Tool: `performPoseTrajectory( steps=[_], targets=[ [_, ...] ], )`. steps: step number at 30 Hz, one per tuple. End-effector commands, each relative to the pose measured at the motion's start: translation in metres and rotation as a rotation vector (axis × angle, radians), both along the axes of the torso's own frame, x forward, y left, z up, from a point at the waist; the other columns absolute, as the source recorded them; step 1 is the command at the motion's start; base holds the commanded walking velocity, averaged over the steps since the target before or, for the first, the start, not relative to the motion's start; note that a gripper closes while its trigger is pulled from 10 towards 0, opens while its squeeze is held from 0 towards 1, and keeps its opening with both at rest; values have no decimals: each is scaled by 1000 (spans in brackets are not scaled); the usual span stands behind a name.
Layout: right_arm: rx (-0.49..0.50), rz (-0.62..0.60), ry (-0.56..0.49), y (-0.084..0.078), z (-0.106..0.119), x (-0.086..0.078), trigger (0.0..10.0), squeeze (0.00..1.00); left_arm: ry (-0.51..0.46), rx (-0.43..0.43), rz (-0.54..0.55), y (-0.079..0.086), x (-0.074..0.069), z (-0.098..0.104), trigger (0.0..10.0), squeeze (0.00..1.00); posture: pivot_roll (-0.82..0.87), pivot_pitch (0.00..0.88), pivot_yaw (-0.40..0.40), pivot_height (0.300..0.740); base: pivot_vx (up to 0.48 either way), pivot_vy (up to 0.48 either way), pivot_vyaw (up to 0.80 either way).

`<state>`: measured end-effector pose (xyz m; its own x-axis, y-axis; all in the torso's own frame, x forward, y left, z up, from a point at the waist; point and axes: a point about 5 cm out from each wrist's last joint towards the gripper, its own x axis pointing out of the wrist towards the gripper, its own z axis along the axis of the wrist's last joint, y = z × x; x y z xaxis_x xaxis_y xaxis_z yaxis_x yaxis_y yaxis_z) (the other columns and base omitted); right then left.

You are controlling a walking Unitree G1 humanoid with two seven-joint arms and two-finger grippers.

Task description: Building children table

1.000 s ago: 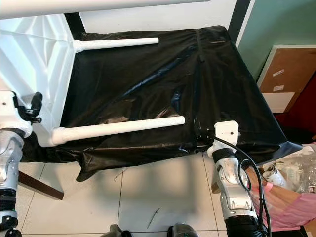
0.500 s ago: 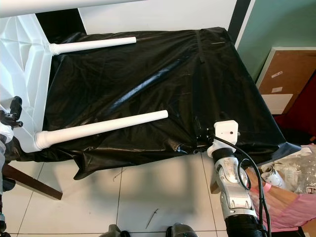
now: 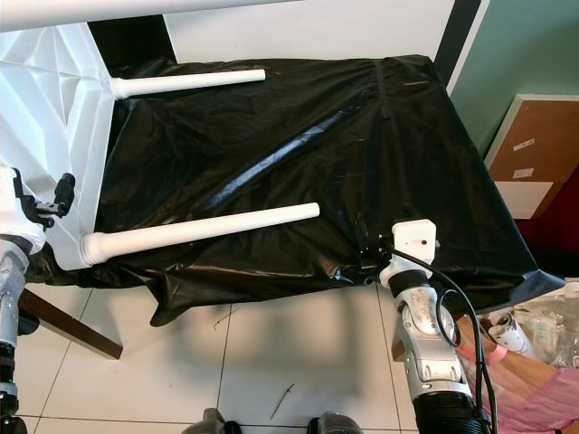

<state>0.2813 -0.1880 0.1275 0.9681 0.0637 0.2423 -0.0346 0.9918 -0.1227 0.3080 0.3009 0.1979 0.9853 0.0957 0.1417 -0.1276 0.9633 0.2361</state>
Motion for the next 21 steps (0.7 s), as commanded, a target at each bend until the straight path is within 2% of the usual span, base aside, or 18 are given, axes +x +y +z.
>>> performPoseTrajectory(
  steps=[1,4,10,12,19,21],
  targets=[
    [7,-3,18,-2,-4,-2,10000,0,27,28,-58,-2,1,1,10000,0,-70,63,22,740,0,0,0],
    [7,-1,19,-2,-4,-2,10000,0,8,23,-98,0,-5,6,10000,0,-68,62,24,740,0,0,0],
    [6,8,24,-2,-5,-3,10000,0,32,29,-206,-4,-20,5,10000,0,-52,65,17,740,0,0,0],
    [6,19,28,0,-5,-1,10000,0,55,26,-288,-11,-32,3,10000,0,-42,67,11,740,0,0,0],
    [6,39,31,3,-5,2,10000,0,112,19,-389,-21,-49,-1,10000,0,-26,70,3,740,0,0,0],
    [5,48,33,5,-5,3,10000,0,174,7,-444,-25,-59,-6,10000,0,-17,74,0,740,0,0,0]
  ],
)
